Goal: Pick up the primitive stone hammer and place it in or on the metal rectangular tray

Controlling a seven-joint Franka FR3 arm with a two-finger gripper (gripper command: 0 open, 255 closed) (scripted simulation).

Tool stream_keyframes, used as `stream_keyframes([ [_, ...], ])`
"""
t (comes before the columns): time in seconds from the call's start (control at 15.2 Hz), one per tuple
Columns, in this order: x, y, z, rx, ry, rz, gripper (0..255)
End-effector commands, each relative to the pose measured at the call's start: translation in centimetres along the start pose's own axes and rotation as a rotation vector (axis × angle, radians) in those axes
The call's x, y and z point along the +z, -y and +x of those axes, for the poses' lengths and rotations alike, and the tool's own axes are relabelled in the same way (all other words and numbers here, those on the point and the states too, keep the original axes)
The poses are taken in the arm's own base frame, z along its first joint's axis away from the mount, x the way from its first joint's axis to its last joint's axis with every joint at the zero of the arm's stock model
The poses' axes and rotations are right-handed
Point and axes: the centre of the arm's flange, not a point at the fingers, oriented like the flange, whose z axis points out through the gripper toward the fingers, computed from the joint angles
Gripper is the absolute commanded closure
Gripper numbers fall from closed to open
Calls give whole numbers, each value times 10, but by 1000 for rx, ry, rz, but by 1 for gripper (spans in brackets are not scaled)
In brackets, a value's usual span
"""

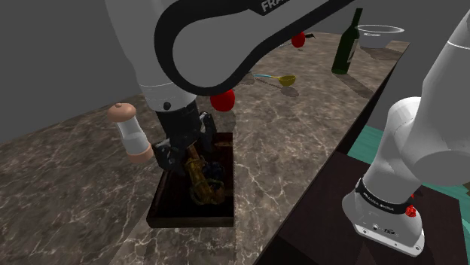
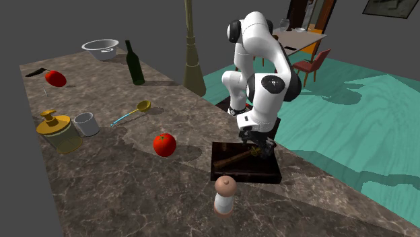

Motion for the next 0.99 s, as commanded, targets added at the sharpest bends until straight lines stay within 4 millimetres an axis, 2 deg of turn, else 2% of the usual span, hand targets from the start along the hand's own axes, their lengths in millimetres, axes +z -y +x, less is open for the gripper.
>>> stream_keyframes([
  [0.0, 0, 0, 0, 0, 0, 0, 0],
  [0.13, 0, 0, 0, 0, 0, 0, 0],
  [0.4, -50, 0, 0, 0, 0, 0, 0],
  [0.92, -50, 0, 0, 0, 0, 0, 0],
])
